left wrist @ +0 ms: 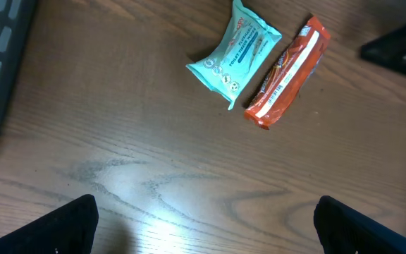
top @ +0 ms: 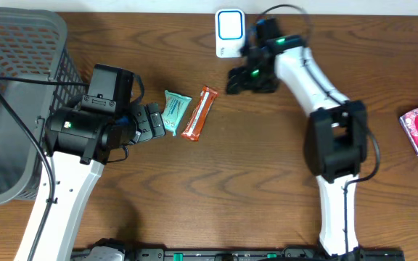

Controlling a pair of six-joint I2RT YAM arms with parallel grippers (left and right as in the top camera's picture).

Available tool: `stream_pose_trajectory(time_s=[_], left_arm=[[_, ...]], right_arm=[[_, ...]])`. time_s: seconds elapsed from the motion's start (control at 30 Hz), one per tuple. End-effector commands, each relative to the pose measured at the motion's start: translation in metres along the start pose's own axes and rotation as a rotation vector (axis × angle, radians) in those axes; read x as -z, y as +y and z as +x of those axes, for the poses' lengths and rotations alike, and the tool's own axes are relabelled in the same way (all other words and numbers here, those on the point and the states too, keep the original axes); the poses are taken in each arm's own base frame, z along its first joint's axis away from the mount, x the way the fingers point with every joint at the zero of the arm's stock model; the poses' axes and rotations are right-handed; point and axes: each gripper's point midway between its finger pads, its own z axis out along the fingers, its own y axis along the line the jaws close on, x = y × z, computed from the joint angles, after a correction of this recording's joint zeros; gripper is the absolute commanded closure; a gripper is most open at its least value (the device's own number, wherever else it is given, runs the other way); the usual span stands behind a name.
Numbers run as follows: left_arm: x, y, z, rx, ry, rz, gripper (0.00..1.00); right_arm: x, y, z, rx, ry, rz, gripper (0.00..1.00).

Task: Scan the item barcode
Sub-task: 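Reach the right gripper to the red snack bar and grasp it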

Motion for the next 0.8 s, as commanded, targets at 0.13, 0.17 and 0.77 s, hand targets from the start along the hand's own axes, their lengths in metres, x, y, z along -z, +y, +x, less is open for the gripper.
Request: stream_pose_trajectory(time_s=[0.13, 0.17, 0.77], left_arm=[[0.001, 0.002, -0.002, 0.007, -0.008, -0.012, 0.02], [0.001, 0.002, -0.002, 0.007, -0.008, -0.012, 0.02], [0.001, 0.002, -0.002, 0.007, -0.008, -0.012, 0.02]], right_arm=[[-0.021, 0.069, 0.022, -0.011, 0.028, -0.033, 0.36], [-0.023, 0.075, 0.024, -0.002, 0.031, -0.036, 0.41], [-0.043, 0.087, 0.026, -0.025, -0.041, 0.088, 0.80]])
